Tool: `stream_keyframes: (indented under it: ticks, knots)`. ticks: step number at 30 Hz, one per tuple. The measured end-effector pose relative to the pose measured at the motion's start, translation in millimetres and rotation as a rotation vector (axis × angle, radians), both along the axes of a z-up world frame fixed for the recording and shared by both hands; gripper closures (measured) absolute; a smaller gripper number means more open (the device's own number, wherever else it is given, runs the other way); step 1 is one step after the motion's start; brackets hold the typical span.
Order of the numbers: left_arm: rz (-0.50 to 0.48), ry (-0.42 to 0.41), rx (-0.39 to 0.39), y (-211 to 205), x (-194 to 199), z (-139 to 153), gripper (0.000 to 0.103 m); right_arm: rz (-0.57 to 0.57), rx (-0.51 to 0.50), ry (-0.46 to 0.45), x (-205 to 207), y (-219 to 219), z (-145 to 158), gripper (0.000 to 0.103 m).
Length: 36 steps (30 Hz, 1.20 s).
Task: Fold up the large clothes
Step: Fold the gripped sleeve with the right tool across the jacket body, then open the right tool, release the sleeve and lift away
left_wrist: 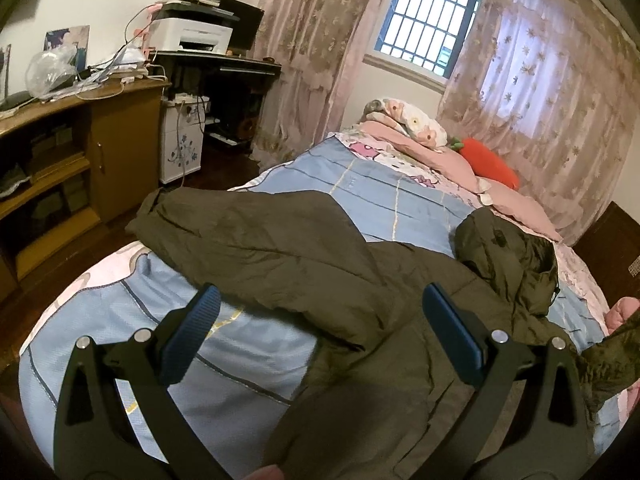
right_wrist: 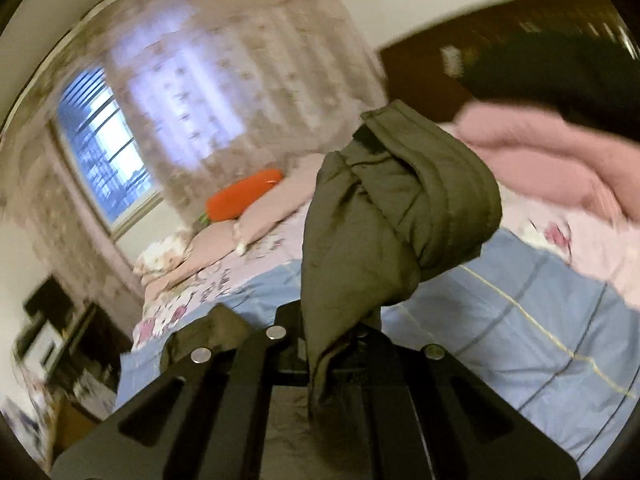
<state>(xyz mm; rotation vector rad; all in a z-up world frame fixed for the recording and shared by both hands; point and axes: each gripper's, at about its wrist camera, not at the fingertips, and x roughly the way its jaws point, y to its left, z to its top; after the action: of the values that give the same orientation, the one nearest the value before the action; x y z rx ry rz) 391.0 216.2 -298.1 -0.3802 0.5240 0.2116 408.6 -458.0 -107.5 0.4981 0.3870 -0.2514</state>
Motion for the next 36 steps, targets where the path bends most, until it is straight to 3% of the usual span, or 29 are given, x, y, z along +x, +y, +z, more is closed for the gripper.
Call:
stream_keyframes:
  ticks: [5,10,15,22,30,36]
  knots:
    - [0.009,-0.005,-0.033,12,-4,-1,0.002,0.127,-0.110,0.022,24,88,24,0.100]
    - [0.012,-0.008,-0.036,18,-8,-1,0.002,0.231,-0.219,0.064,44,175,15,0.100]
    - [0.015,-0.013,-0.042,23,-11,-1,0.002,0.308,-0.296,0.123,64,240,-15,0.100]
    - [0.004,-0.012,-0.061,29,-9,-2,0.002,0.385,-0.402,0.224,81,319,-81,0.100]
    - [-0.019,-0.002,-0.054,24,-2,-3,0.002,0.449,-0.473,0.336,94,368,-155,0.100]
    - [-0.020,0.010,-0.066,26,3,-6,0.002,0.470,-0.494,0.402,101,387,-187,0.100]
